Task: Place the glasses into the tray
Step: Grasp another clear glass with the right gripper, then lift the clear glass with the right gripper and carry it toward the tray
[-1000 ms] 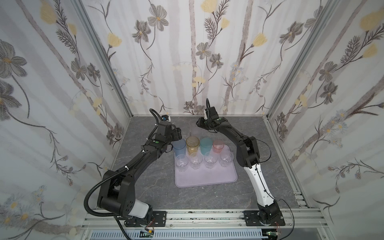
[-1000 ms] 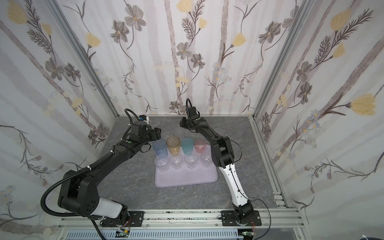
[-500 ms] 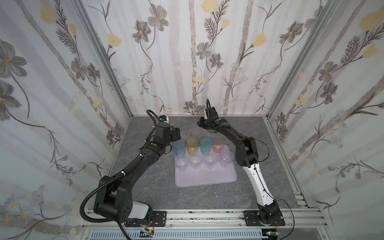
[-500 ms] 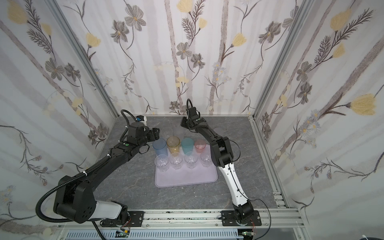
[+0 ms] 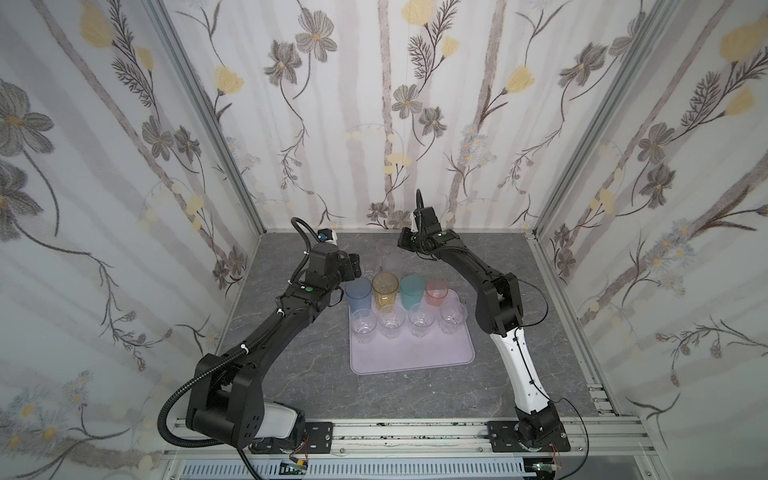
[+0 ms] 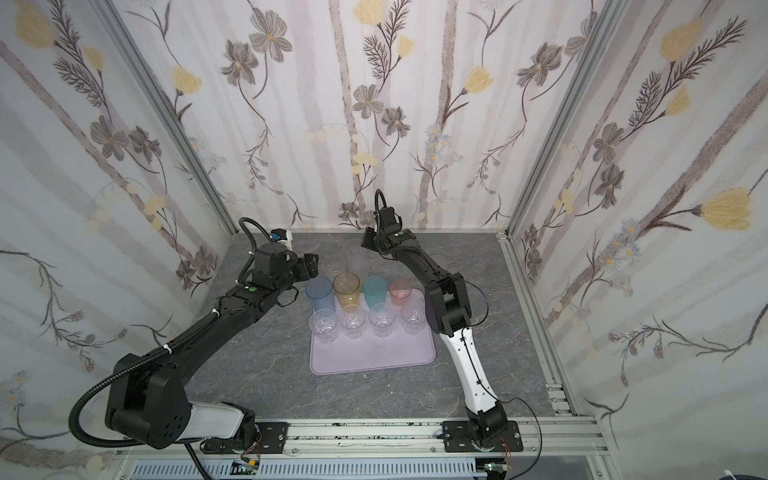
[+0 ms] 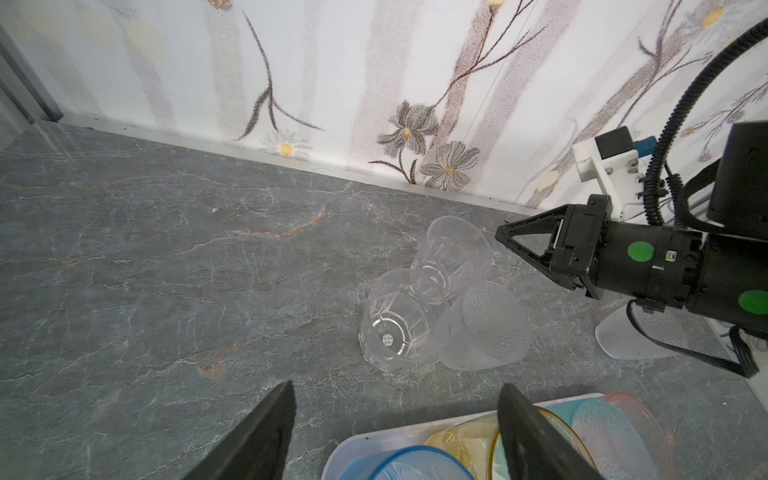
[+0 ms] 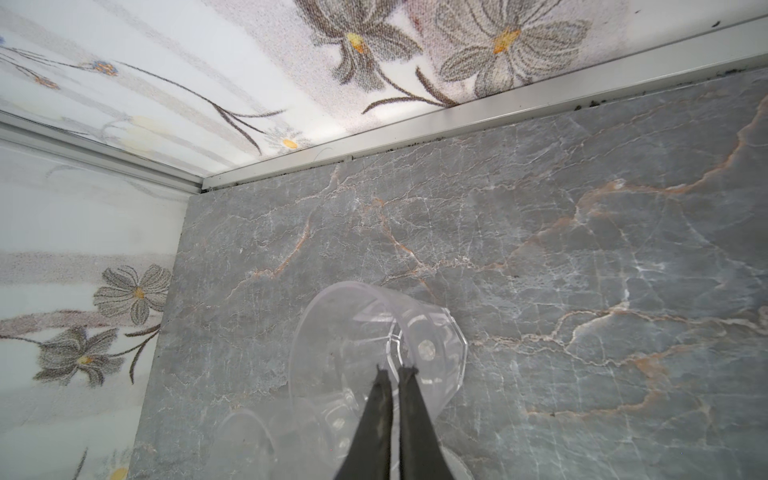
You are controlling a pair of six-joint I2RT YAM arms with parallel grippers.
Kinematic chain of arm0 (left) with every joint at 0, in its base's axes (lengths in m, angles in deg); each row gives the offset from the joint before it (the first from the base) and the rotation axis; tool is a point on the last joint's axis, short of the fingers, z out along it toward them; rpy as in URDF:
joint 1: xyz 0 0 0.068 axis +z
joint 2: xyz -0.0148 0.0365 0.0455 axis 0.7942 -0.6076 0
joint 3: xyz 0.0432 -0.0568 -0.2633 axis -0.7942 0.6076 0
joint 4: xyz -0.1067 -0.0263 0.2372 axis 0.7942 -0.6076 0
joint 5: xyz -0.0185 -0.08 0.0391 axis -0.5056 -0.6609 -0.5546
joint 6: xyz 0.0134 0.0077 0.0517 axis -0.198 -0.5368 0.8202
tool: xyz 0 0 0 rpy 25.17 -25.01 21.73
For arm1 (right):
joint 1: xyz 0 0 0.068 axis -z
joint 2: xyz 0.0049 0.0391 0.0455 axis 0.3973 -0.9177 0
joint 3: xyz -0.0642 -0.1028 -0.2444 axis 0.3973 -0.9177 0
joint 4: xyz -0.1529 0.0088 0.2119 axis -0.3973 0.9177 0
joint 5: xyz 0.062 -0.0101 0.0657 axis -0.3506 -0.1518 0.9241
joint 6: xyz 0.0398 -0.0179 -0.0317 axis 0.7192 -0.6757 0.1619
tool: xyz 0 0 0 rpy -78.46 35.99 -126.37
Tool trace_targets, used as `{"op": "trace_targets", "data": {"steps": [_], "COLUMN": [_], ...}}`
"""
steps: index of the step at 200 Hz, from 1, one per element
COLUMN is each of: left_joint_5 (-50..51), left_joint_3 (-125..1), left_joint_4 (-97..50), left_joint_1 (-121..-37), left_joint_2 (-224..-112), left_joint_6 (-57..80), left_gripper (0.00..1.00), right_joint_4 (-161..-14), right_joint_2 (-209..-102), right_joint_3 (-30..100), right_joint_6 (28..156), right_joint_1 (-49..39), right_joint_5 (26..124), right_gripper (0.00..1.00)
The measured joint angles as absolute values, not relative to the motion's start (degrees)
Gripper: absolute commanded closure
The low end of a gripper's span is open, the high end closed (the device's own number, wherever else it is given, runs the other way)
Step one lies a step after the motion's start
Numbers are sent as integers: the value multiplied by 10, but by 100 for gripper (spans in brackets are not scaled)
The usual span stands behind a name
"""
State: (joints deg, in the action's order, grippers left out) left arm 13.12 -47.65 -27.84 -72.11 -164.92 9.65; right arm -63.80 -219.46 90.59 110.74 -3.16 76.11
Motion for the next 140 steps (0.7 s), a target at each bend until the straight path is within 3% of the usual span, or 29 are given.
{"op": "trace_targets", "data": {"steps": [79,115,140], "left_joint_5": [149,153,152], "left_joint_3": [-432,-424,-426], "left_joint_4": [-270,-268,-267], "left_joint_1": [-722,-722,-722], "left_joint_2": [-1591,-1599,-1619], "left_joint_6": [89,88,88], "left_gripper": [21,20,20], "right_joint_4": [-636,-637,-638], "right_joint_2": [-2153,-2153,-2154], "right_joint_3": [856,855,855], "right_joint_6": [1094,1093,1092], "right_joint_1": [-17,-17,-19], "right_joint_5": [761,762,763], "right_gripper": [92,69,63]}}
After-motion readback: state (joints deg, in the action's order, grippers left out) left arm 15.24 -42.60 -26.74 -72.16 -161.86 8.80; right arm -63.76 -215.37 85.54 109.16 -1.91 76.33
